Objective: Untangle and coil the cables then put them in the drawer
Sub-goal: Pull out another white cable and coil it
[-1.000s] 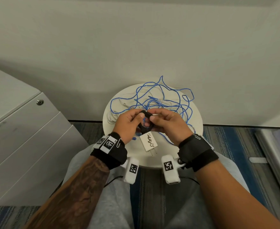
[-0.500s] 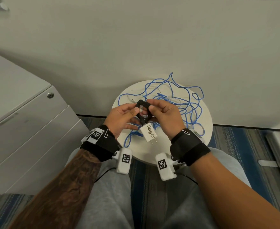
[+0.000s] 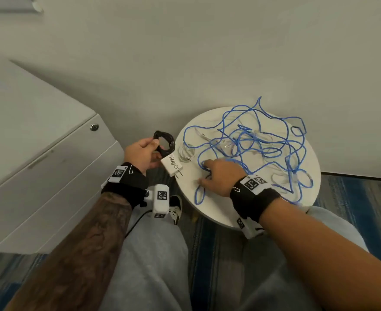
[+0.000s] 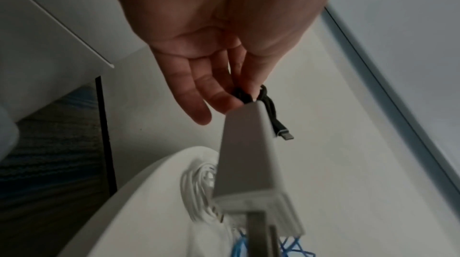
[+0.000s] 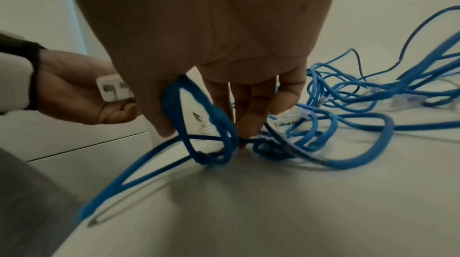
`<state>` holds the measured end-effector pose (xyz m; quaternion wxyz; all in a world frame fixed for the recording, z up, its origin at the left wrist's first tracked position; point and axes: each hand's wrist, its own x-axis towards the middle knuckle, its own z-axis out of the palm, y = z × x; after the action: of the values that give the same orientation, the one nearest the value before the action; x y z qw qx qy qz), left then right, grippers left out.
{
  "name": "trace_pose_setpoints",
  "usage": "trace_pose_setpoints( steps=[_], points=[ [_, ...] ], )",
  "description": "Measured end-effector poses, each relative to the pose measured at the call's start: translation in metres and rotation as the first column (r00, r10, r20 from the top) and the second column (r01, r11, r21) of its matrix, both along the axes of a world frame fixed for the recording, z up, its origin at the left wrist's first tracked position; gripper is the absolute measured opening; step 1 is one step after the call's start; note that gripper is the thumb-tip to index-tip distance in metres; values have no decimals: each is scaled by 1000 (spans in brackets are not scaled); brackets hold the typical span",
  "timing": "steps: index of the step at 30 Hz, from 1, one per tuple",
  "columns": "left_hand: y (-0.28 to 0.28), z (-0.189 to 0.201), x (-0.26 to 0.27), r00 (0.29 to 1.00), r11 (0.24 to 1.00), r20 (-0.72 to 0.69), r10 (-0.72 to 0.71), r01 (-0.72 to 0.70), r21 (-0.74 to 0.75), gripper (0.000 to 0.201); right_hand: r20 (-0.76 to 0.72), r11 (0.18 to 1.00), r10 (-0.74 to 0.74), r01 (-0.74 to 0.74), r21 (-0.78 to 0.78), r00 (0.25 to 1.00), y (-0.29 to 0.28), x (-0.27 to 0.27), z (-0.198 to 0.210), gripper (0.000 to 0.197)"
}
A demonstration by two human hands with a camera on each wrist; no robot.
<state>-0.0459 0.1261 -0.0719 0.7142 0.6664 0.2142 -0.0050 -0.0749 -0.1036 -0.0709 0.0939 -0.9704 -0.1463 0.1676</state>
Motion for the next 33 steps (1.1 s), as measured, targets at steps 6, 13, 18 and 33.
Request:
trace_pose_setpoints(
  steps=[6,13,18,33],
  points=[
    [-1,-11,30,1000,996,-22,-2,4,85,13,205,981,-62,22,191,977,3,22,20,44],
    [-7,-12,53,999,999,-35,31,-30,33,19,11,999,29,-28,-36,1000,14,89,1,31],
    [-3,-5,83,997,999,-62,50,-51,-1,22,-1,807,-240,200,555,971,-13,81,12,15],
    [-53,-11,158,971,959,-221,-92,146,243,18,-280,179,-450,393,902,848,-66,65,49,23]
  ],
)
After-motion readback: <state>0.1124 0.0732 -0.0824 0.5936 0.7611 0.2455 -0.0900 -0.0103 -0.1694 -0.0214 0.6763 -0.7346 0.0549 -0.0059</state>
